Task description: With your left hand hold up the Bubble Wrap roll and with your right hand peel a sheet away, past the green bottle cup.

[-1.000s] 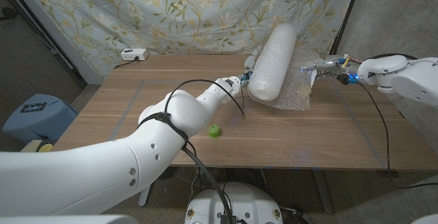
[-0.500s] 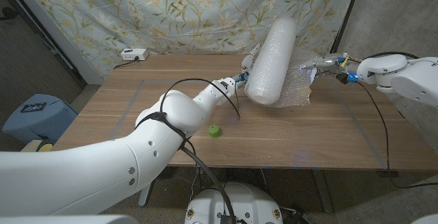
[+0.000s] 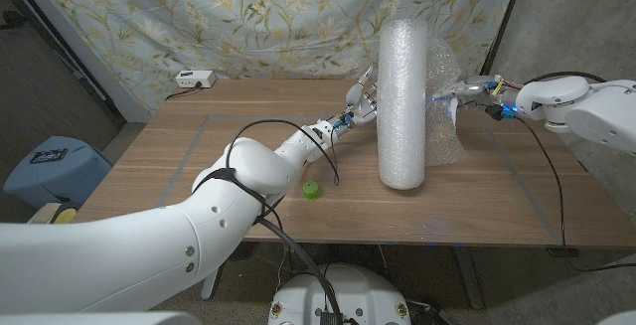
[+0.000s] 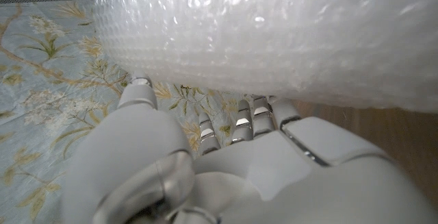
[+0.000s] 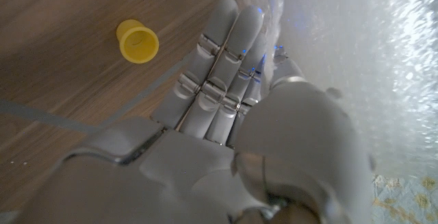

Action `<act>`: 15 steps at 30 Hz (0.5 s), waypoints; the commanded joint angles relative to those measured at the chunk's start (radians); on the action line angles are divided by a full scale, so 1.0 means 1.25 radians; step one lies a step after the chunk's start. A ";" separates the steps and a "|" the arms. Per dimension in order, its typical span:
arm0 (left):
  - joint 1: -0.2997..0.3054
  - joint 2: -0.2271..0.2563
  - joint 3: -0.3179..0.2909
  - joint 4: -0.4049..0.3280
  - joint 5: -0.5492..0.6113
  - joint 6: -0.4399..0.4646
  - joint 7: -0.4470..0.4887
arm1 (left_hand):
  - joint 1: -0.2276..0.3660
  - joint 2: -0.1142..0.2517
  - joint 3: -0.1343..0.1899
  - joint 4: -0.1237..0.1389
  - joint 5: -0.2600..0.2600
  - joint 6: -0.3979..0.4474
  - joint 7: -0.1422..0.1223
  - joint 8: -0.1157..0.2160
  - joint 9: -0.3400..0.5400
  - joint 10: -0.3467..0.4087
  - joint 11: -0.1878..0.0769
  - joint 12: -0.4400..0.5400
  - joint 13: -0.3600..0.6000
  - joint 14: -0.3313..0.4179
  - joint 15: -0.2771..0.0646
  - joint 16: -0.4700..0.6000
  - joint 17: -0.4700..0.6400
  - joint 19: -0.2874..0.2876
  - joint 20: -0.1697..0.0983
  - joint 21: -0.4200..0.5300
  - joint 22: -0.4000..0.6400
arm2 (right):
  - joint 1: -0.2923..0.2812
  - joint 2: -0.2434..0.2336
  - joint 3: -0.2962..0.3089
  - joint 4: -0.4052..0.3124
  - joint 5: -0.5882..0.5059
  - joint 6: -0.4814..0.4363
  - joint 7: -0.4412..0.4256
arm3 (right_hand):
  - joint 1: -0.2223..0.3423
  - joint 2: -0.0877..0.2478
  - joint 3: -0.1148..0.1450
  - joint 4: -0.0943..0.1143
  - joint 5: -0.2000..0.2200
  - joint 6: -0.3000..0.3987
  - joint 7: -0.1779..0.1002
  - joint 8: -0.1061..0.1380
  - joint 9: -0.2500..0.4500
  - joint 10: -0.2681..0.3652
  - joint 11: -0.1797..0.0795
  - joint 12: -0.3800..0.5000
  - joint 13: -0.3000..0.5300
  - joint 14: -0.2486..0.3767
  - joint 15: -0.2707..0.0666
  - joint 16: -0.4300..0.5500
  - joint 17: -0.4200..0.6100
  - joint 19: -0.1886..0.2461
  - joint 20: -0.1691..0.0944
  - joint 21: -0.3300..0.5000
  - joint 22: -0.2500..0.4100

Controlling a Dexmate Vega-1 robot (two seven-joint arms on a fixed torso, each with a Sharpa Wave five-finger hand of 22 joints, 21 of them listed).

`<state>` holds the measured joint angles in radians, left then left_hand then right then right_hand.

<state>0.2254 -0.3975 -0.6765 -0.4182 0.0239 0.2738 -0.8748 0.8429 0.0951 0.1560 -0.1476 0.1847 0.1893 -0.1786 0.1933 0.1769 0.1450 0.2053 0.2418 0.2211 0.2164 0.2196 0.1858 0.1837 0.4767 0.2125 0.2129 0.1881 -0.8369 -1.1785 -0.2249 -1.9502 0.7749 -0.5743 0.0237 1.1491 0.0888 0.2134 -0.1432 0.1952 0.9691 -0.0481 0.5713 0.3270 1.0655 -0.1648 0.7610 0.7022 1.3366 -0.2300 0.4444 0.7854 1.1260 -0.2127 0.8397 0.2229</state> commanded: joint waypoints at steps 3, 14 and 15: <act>0.022 0.002 -0.016 0.000 -0.016 0.005 -0.025 | 0.015 0.009 0.012 -0.003 -0.001 0.008 0.005 -0.001 0.003 0.007 0.002 0.007 0.002 0.011 0.000 0.006 0.003 0.003 0.000 0.005 0.003 | 0.042 0.018 -0.042 0.014 -0.018 -0.024 0.026 | 0.011 -0.001 -0.003 0.000 0.004 -0.001 0.000 0.003 0.002 0.004 -0.005 -0.005 0.001 0.008 0.000 -0.003 0.004 -0.006 -0.003 0.009 0.001; 0.032 0.001 -0.014 0.000 -0.024 0.006 -0.024 | 0.027 0.007 0.015 -0.006 -0.004 0.018 -0.005 0.001 0.003 -0.005 0.000 0.001 0.003 0.007 0.001 0.002 0.002 0.002 0.001 0.005 0.003 | 0.062 0.028 -0.063 0.038 -0.031 -0.025 0.048 | 0.012 0.000 -0.005 0.000 0.004 -0.001 0.000 0.004 0.002 0.005 -0.005 -0.007 0.001 0.009 0.000 -0.006 0.007 -0.010 -0.003 0.016 -0.001; 0.033 0.002 -0.012 0.000 -0.027 0.007 -0.028 | 0.028 0.007 0.016 -0.006 -0.004 0.019 -0.005 0.001 0.003 -0.006 0.001 0.000 0.003 0.005 0.001 0.002 0.002 0.001 0.001 0.004 0.003 | 0.065 0.030 -0.065 0.040 -0.031 -0.027 0.050 | 0.012 0.000 -0.005 0.000 0.004 -0.001 -0.001 0.004 0.002 0.004 -0.004 -0.007 0.002 0.008 0.000 -0.007 0.007 -0.010 -0.003 0.017 -0.001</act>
<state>0.2515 -0.3969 -0.6953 -0.4180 0.0058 0.2787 -0.8982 0.8677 0.1015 0.1664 -0.1540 0.1809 0.2037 -0.1823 0.1932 0.1795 0.1467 0.2035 0.2418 0.2210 0.2271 0.2198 0.1858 0.1837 0.4767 0.2125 0.2129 0.1881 -0.7883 -1.1581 -0.2727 -1.9296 0.7504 -0.6024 0.0604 1.1490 0.0887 0.2122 -0.1418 0.1952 0.9690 -0.0481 0.5712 0.3272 1.0655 -0.1646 0.7534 0.7022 1.3366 -0.2300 0.4396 0.7901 1.1154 -0.2090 0.8547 0.2229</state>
